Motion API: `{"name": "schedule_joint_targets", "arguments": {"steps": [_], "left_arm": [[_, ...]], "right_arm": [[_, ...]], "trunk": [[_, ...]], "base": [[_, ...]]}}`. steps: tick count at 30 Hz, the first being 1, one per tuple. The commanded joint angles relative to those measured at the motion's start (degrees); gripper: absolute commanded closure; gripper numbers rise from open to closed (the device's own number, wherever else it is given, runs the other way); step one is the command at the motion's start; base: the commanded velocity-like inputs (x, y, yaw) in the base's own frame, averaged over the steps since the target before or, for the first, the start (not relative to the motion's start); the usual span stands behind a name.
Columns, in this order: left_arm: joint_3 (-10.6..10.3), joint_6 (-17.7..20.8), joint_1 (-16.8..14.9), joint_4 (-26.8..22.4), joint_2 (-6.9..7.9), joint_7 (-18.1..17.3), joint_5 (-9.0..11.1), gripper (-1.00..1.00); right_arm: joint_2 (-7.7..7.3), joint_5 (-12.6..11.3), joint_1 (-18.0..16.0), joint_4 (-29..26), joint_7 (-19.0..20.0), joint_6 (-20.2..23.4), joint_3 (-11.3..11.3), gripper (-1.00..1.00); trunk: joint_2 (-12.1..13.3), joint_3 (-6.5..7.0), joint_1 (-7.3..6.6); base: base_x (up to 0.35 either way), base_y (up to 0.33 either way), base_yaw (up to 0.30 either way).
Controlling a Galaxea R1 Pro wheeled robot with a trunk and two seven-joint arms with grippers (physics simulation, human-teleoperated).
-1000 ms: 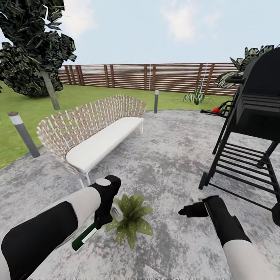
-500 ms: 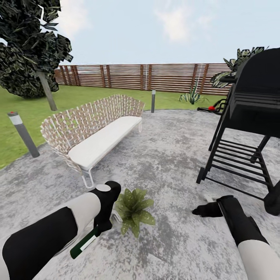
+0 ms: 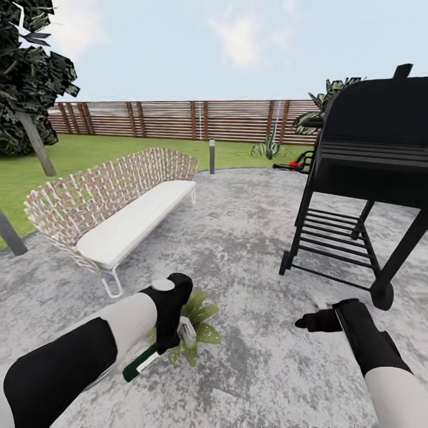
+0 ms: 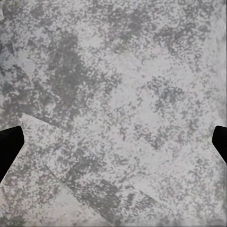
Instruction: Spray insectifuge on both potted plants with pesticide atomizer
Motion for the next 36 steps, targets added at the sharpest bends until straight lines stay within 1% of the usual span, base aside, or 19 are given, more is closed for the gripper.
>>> {"name": "schedule_joint_targets", "arguments": {"steps": [1,5,13,15,16,18,19,20,21,23,24,26,27,29,30,32,34,35,36], "left_arm": [[0.0,0.6,0.2,-3.6,0.0,-0.6,-0.5,1.0],[0.0,0.7,1.8,-9.6,0.0,-0.7,-0.4,1.0],[0.1,0.8,2.2,-11.2,0.0,-0.7,-0.2,1.0],[0.2,0.8,2.2,-11.7,0.0,-0.7,1.4,1.0],[0.2,0.7,2.2,-11.9,0.0,-0.6,3.3,1.0],[0.2,0.7,2.2,-12.2,0.0,-0.4,6.4,1.0],[0.2,0.7,2.2,-12.7,0.0,0.2,8.4,1.0],[0.2,0.6,2.3,-14.8,0.0,1.5,10.4,1.0],[0.2,0.6,2.7,-17.1,0.0,3.2,12.4,1.0],[0.2,0.6,4.5,-20.1,0.0,6.3,14.9,1.0],[0.2,0.6,5.9,-22.7,0.0,9.2,16.6,1.0],[0.2,0.6,8.2,-26.3,0.0,13.8,19.1,1.0],[0.2,0.6,9.6,-27.4,0.0,16.4,20.7,1.0],[0.2,0.4,10.6,-28.2,0.0,19.8,23.4,1.0],[0.2,-0.1,11.0,-28.4,0.0,22.6,26.2,1.0],[0.2,-1.6,11.4,-28.5,0.0,26.8,31.4,1.0],[0.1,-4.9,12.7,-28.5,0.0,32.3,38.3,1.0],[0.1,-7.3,13.7,-28.5,0.0,36.2,42.3,1.0],[0.1,-9.2,14.4,-28.5,0.0,40.1,45.6,1.0]], "right_arm": [[0.02,0.6,0.0,-0.1,0.5,0.1,-0.1,-1.0],[0.02,0.6,0.0,-0.1,0.5,0.1,-0.1,-1.0],[0.02,0.5,-0.1,-0.1,0.7,0.1,-0.1,-1.0],[0.02,0.5,0.0,-0.1,0.7,0.1,-0.2,-1.0],[-0.02,0.5,0.0,-0.1,0.7,0.1,-0.3,-1.0],[-0.07,0.6,-0.1,-0.1,0.7,0.1,-0.4,-1.0],[-0.11,0.6,0.0,-0.1,0.7,0.1,-0.8,-1.0],[-0.17,0.6,0.0,-0.1,0.7,0.1,-1.5,-1.0],[-0.24,0.6,0.0,-0.2,0.7,0.1,-2.4,-1.0],[-0.31,0.6,-0.1,-0.2,0.6,0.1,-3.6,-1.0],[-0.6,0.6,0.0,-0.2,0.7,0.1,-4.4,-1.0],[-1.5,0.6,0.0,-0.2,0.7,0.1,-5.2,-1.0],[-1.9,0.7,0.0,-0.1,0.7,0.1,-5.4,-1.0],[-2.17,0.7,0.0,-0.1,0.6,0.1,-5.5,-1.0],[-2.26,0.7,0.0,-0.1,0.7,0.1,-5.6,-1.0],[-2.32,0.7,-0.1,-0.1,0.7,0.1,-5.6,-1.0],[-2.34,0.7,0.0,-0.1,0.6,0.1,-5.9,-1.0],[-2.35,0.7,0.0,-0.1,0.6,0.1,-6.7,-1.0],[-2.35,0.7,0.0,-0.1,0.6,0.1,-8.1,-1.0]], "trunk": [[0.0,-0.02,-0.01],[0.0,0.03,-0.01],[0.0,0.04,-0.01],[0.0,0.04,-0.01],[0.0,0.04,-0.01],[0.0,0.04,-0.01],[0.0,0.04,-0.01],[0.0,0.04,-0.01],[0.0,0.07,-0.01],[0.0,0.13,-0.01],[0.0,0.17,-0.01],[0.0,0.25,-0.01],[0.0,0.29,-0.01],[0.0,0.38,-0.01],[0.0,0.43,-0.01],[0.0,0.54,-0.01],[0.0,0.65,-0.01],[0.0,0.71,-0.01],[0.0,0.77,-0.01]], "base": [[0.0,0.0,-0.227],[0.0,0.0,-0.085],[0.0,0.0,-0.006],[0.0,0.0,0.0],[0.0,0.0,0.0],[0.0,0.0,0.0],[0.0,0.0,0.0],[0.0,0.0,-0.019],[0.0,0.0,-0.112],[0.0,0.0,-0.176],[0.0,0.0,-0.22],[0.0,0.0,-0.235],[0.0,0.0,-0.244],[0.0,0.0,-0.246],[0.0,0.0,-0.248],[0.0,0.0,-0.248],[0.0,0.0,-0.248],[0.0,0.0,-0.248],[0.0,0.0,-0.248]]}}
